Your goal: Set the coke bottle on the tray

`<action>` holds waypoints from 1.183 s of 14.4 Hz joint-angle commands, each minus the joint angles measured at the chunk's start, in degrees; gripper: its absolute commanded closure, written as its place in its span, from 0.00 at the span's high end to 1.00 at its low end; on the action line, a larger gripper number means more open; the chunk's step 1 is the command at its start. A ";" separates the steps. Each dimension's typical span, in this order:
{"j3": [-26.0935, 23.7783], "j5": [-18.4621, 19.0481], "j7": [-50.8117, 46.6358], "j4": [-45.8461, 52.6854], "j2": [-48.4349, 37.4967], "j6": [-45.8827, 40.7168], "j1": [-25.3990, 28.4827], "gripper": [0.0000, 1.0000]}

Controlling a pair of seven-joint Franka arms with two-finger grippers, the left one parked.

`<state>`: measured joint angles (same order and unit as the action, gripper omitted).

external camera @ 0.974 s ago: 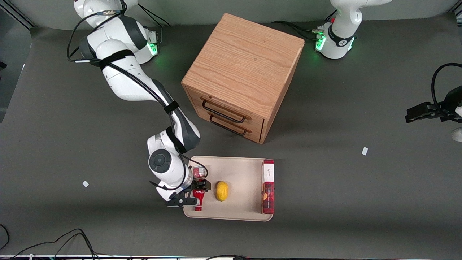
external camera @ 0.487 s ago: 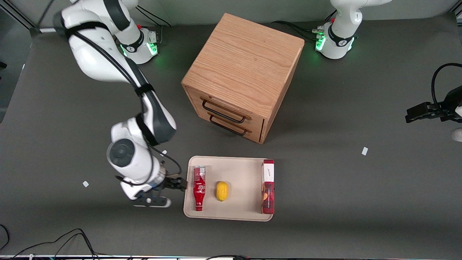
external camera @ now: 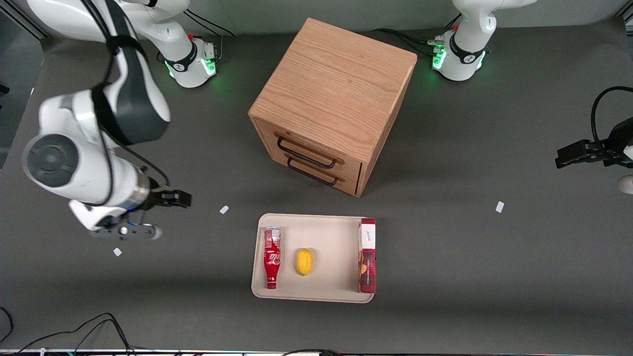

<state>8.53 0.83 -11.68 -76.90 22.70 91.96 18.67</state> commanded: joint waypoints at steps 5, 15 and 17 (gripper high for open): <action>8.69 -1.53 7.98 -28.62 -23.46 9.80 0.40 1.00; 8.70 2.42 7.02 -31.65 -31.32 8.86 0.66 1.00; 8.70 2.43 6.05 -31.47 -30.79 8.50 0.57 1.00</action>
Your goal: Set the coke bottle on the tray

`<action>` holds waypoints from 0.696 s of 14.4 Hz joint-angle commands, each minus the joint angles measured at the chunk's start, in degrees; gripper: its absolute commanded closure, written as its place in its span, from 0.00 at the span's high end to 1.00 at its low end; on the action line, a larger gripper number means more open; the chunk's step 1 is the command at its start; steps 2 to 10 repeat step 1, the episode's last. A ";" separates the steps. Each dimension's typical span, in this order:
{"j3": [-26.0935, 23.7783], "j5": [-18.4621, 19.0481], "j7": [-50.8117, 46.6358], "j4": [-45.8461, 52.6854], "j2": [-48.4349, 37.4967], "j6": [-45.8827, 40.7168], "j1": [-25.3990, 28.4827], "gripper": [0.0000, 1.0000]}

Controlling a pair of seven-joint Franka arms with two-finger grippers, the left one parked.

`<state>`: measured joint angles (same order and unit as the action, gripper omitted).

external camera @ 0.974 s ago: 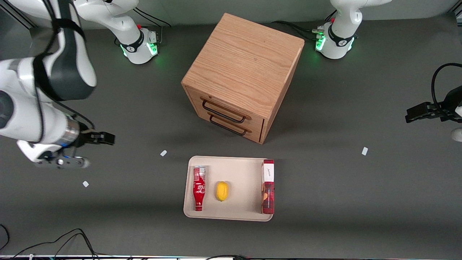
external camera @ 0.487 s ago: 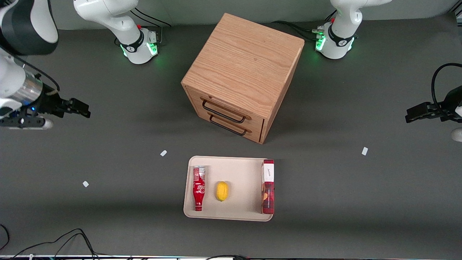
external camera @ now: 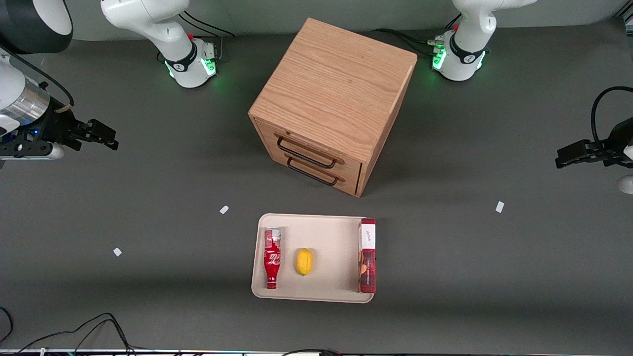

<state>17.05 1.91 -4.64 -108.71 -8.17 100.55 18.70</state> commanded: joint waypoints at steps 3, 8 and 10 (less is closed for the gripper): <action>0.17 1.35 -1.25 0.52 0.44 -0.09 0.55 1.00; 0.17 1.35 -1.25 0.52 0.44 -0.09 0.55 1.00; 0.17 1.35 -1.25 0.52 0.44 -0.09 0.55 1.00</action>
